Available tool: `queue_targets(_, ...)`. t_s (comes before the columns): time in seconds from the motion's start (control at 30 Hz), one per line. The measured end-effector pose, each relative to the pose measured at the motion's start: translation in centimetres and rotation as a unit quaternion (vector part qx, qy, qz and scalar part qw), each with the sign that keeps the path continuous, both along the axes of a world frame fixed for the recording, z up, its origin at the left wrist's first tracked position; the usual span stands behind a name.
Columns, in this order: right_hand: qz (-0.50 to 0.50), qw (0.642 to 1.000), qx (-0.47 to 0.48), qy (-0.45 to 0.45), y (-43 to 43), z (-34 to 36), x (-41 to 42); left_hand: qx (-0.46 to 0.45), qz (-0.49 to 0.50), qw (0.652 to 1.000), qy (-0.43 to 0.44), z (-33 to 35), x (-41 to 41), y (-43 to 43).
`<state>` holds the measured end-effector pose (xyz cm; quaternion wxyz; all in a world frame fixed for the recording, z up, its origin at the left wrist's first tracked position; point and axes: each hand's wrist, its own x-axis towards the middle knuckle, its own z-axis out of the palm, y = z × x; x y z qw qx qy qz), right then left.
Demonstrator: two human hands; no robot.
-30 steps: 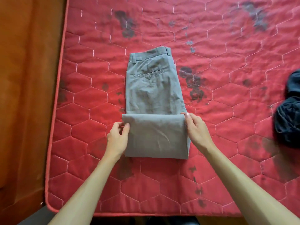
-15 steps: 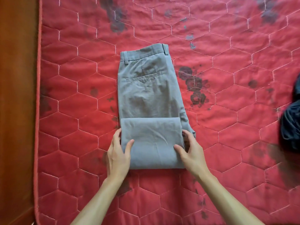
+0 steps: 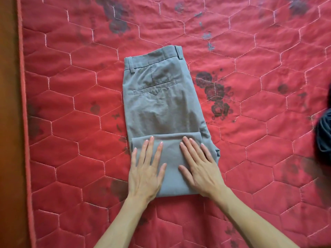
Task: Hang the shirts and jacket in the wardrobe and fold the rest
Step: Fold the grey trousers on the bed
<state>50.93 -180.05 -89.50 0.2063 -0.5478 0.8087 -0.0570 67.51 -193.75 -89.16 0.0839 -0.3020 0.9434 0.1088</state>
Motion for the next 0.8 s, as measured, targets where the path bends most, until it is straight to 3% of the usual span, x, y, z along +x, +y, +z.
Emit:
queue_targets(0.13, -0.081, 0.995, 0.059, 0.026, 2.7, 0.1, -1.9, 0.005, 0.028, 0.999, -0.015, 0.1, 0.9, -0.1)
queue_targets(0.23, -0.076, 0.993, 0.092, 0.022, 4.4, 0.3, -3.5, 0.025, 0.039, 0.999, -0.021, 0.4, 0.7, 0.1)
queue_targets(0.33, -0.068, 0.994, 0.086, -0.006, 4.2, 0.9, -3.9, 0.053, 0.065, 0.997, -0.005, 1.0, 0.3, 0.4)
queue_targets(0.4, -0.130, 0.989, 0.056, -0.041, 3.6, 1.4, -3.2, 0.071, 0.115, 0.991, 0.022, 1.7, 0.4, 0.8)
queue_targets(0.57, -0.314, 0.937, -0.036, -0.147, 3.0, 3.9, 0.4, 0.123, 0.293, 0.944, 0.088, 3.1, 1.9, 2.2)
queue_targets(0.67, -0.386, 0.894, -0.007, -0.226, 3.1, 5.2, 1.8, 0.152, 0.323, 0.930, 0.083, 4.4, 2.6, 2.6)
queue_targets(0.8, -0.445, 0.842, 0.078, -0.294, 3.8, 5.2, 1.7, 0.219, 0.401, 0.887, 0.062, 4.9, 3.3, 1.6)
